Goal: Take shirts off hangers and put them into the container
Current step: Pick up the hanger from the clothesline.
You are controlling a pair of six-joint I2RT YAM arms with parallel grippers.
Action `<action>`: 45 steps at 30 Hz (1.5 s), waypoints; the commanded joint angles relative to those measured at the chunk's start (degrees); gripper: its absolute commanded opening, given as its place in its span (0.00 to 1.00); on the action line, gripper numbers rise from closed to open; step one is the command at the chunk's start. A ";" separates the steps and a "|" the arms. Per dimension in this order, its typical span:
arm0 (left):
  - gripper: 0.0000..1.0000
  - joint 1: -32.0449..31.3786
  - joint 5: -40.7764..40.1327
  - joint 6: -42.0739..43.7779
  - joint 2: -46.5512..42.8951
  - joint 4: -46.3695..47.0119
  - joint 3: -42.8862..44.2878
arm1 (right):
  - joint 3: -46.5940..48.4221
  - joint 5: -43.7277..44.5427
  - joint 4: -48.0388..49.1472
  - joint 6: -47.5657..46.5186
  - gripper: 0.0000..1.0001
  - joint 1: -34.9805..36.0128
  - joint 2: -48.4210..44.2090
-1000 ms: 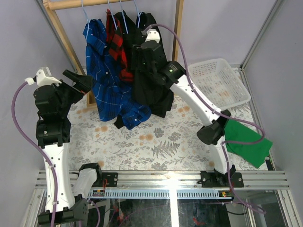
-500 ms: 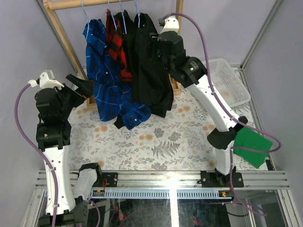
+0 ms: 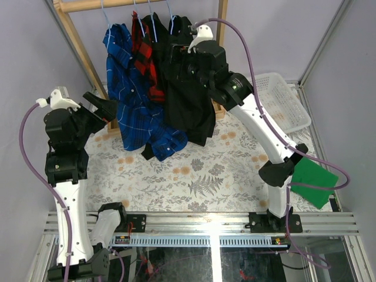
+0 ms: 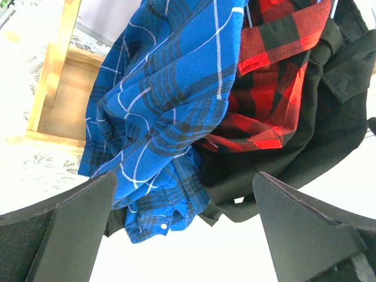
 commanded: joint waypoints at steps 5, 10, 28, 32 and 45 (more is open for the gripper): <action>1.00 0.07 2.35 0.14 0.91 -0.01 -1.26 | 12.05 -2.19 -2.83 2.02 0.88 0.07 9.40; 1.00 0.08 1.86 0.98 0.54 -0.42 -1.51 | 1.49 12.64 2.92 -1.97 0.71 0.07 4.88; 1.00 0.06 2.67 1.90 1.60 -1.33 0.24 | -1.40 13.88 -0.23 -6.20 0.54 -1.92 -0.63; 1.00 0.10 2.88 2.11 1.74 -1.33 0.48 | -0.91 12.27 -4.28 -6.74 0.48 -4.00 -0.69; 1.00 0.11 8.70 2.90 1.73 -2.19 5.35 | -2.38 10.99 -2.16 -13.87 0.00 -9.04 -3.94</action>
